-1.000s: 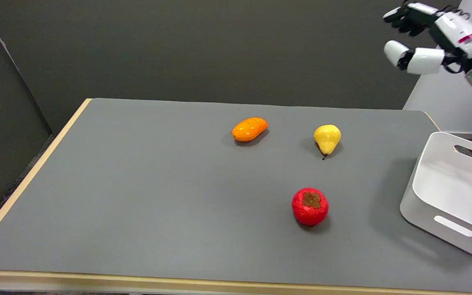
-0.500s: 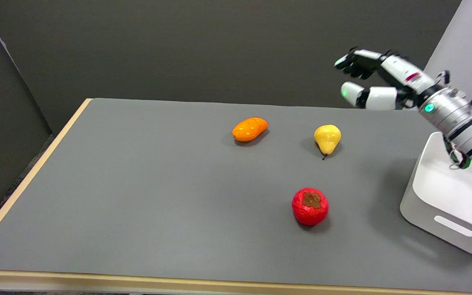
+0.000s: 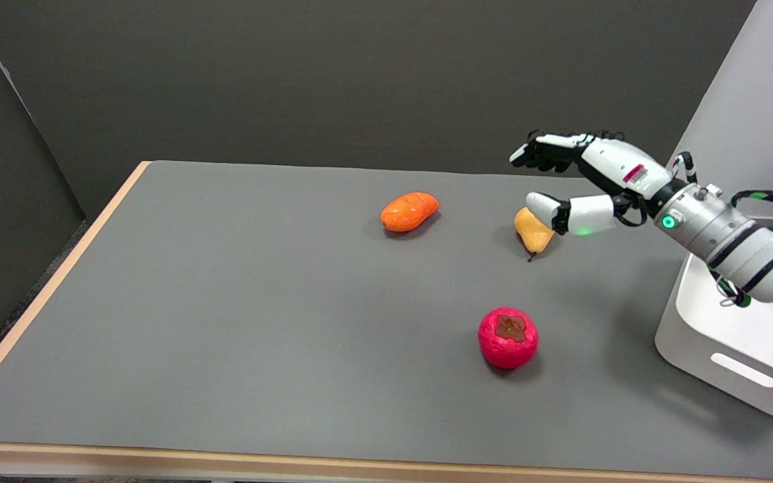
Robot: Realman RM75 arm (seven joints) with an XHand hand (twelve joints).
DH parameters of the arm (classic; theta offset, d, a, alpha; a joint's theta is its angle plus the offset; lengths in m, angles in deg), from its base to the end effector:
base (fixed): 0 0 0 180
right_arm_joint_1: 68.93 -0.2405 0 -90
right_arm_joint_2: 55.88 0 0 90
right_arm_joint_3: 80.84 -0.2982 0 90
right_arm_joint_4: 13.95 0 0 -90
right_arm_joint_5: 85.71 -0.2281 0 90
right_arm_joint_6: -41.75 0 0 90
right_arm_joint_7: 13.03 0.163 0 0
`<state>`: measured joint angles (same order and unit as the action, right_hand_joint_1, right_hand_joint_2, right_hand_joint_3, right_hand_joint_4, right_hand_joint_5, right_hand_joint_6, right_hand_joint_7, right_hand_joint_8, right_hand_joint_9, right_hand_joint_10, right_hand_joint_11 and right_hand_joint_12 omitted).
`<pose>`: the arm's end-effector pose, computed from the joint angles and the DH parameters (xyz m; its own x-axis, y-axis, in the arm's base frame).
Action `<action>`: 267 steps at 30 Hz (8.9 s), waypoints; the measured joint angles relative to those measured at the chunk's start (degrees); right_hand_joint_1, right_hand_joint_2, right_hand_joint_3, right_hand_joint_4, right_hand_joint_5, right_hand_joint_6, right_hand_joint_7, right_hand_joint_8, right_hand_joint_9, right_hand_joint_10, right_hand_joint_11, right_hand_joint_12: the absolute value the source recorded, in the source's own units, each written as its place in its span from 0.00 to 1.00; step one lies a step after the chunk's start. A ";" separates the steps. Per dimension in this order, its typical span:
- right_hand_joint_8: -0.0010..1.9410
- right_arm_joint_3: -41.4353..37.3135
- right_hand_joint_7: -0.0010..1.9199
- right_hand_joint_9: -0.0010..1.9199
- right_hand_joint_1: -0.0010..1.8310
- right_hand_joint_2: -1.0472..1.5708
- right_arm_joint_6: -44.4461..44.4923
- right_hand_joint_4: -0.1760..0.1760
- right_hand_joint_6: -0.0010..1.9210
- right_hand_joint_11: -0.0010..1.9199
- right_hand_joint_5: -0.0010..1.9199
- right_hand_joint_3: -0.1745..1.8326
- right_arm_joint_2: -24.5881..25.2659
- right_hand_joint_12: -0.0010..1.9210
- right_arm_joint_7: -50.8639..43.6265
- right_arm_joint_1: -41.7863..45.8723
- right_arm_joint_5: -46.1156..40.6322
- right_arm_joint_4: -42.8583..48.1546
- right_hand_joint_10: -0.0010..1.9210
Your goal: Pick up tomato.
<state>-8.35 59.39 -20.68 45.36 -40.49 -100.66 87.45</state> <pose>-0.1657 -0.3033 0.4546 0.9526 0.0349 0.3022 -0.2883 -0.2137 0.9334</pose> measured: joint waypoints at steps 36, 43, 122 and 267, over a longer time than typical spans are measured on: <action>0.24 1.98 0.23 0.20 0.15 0.65 11.84 0.91 0.36 0.16 0.17 0.54 -2.93 0.72 1.84 14.92 -1.82 1.76 0.43; 0.23 4.38 0.22 0.19 0.14 0.64 11.97 0.90 0.35 0.16 0.17 0.54 -3.03 0.71 1.50 13.80 -0.36 1.29 0.42; 0.21 15.45 0.21 0.18 0.14 0.64 13.83 0.89 0.34 0.15 0.17 0.53 1.92 0.71 4.86 6.40 -0.33 -11.22 0.40; 0.80 14.86 0.35 0.43 0.64 0.85 20.32 0.00 0.79 0.38 0.33 0.22 6.68 1.00 6.74 -6.29 -4.85 -14.93 0.77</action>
<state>6.51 79.71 -14.00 52.10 -46.78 -105.51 72.52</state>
